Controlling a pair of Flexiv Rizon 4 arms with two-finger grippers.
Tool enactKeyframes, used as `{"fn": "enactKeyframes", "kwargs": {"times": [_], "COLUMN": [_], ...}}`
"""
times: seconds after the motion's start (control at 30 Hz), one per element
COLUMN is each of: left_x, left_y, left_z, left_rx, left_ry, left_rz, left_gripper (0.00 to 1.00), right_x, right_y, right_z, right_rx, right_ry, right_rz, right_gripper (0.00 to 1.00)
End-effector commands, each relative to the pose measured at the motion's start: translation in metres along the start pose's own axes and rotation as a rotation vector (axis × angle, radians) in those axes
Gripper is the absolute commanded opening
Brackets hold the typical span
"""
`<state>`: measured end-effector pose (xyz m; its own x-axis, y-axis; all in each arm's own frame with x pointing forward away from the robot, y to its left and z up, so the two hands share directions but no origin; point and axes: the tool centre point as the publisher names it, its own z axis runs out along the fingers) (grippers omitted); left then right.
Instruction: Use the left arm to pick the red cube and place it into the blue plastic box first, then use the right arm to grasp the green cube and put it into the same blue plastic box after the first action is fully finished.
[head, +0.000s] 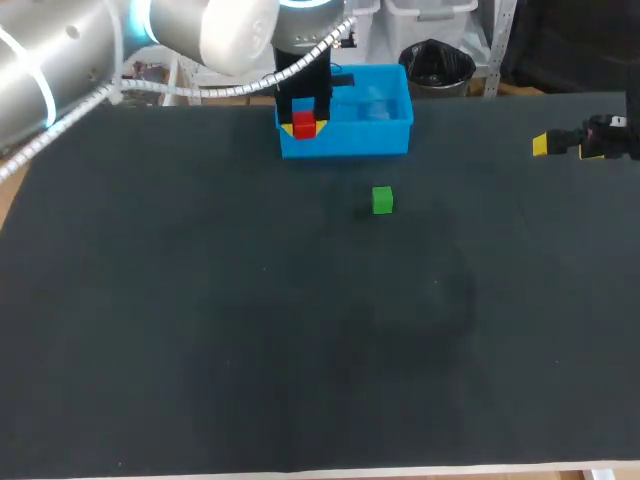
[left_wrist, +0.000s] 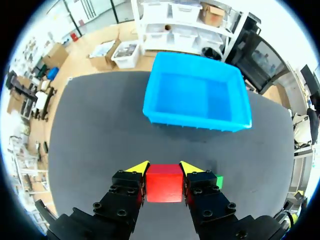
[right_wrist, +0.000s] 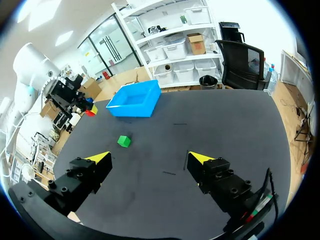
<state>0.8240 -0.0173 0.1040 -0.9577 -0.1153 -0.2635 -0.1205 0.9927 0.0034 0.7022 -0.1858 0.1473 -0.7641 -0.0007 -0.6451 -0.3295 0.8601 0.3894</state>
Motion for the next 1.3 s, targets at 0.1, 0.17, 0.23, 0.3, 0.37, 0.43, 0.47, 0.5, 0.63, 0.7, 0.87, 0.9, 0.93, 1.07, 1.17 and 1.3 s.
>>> {"fn": "enactKeyframes", "kwargs": {"times": [0.1, 0.17, 0.23, 0.3, 0.37, 0.43, 0.47, 0.5, 0.63, 0.7, 0.87, 0.9, 0.93, 1.07, 1.17, 1.3], "left_x": [-0.001, -0.006, -0.013, -0.022, -0.031, -0.041, -0.046, -0.05, -0.068, -0.073, -0.088, -0.091, -0.095, -0.108, -0.119, -0.132], "left_y": [0.003, 0.002, 0.001, 0.0, -0.002, -0.005, -0.007, -0.009, -0.013, -0.016, -0.025, -0.027, -0.028, -0.034, -0.039, -0.043], "left_z": [-0.007, -0.008, -0.01, -0.013, -0.016, -0.019, -0.02, -0.021, -0.022, -0.022, -0.019, -0.018, -0.017, -0.012, -0.006, 0.004], "left_rx": [0.053, 0.071, 0.095, 0.123, 0.141, 0.159, 0.162, 0.173, 0.215, 0.226, 0.256, 0.263, 0.268, 0.271, 0.263, 0.24], "left_ry": [-0.022, -0.035, -0.054, -0.066, -0.077, -0.09, -0.096, -0.098, -0.087, -0.085, -0.086, -0.084, -0.085, -0.087, -0.098, -0.106], "left_rz": [-0.013, -0.021, -0.034, -0.054, -0.073, -0.089, -0.098, -0.11, -0.157, -0.164, -0.181, -0.188, -0.19, -0.198, -0.2, -0.205], "left_gripper": [0.0, 0.0, 0.0, 0.0, 0.0, 0.0, 0.0, 0.0, 0.0, 0.0, 0.0, 0.0, 0.0, 0.0, 0.0, 0.0], "right_x": [0.0, 0.0, 0.0, 0.0, 0.0, 0.0, 0.0, 0.0, 0.0, 0.0, 0.0, 0.0, 0.0, 0.0, 0.0, 0.0], "right_y": [0.0, 0.0, 0.0, 0.0, 0.0, 0.0, 0.0, 0.0, 0.0, 0.0, 0.0, 0.0, 0.0, 0.0, 0.0, 0.0], "right_z": [0.0, 0.0, 0.0, 0.0, 0.0, 0.0, 0.0, 0.0, 0.0, 0.0, 0.0, 0.0, 0.0, 0.0, 0.0, 0.0], "right_rx": [0.001, 0.001, 0.001, 0.001, 0.001, 0.001, 0.001, 0.001, 0.001, 0.001, 0.001, 0.001, 0.001, 0.001, 0.001, 0.001], "right_ry": [0.0, 0.0, 0.0, 0.0, 0.0, 0.0, 0.0, 0.0, 0.0, 0.0, 0.0, 0.0, 0.0, 0.0, 0.0, 0.0], "right_rz": [0.0, 0.0, 0.0, 0.0, 0.0, 0.0, 0.0, 0.0, 0.0, 0.0, 0.0, 0.0, 0.0, 0.0, 0.0, 0.0], "right_gripper": [1.0, 1.0, 1.0, 1.0, 1.0, 1.0, 1.0, 1.0, 1.0, 1.0, 1.0, 1.0, 1.0, 1.0, 1.0, 1.0]}}
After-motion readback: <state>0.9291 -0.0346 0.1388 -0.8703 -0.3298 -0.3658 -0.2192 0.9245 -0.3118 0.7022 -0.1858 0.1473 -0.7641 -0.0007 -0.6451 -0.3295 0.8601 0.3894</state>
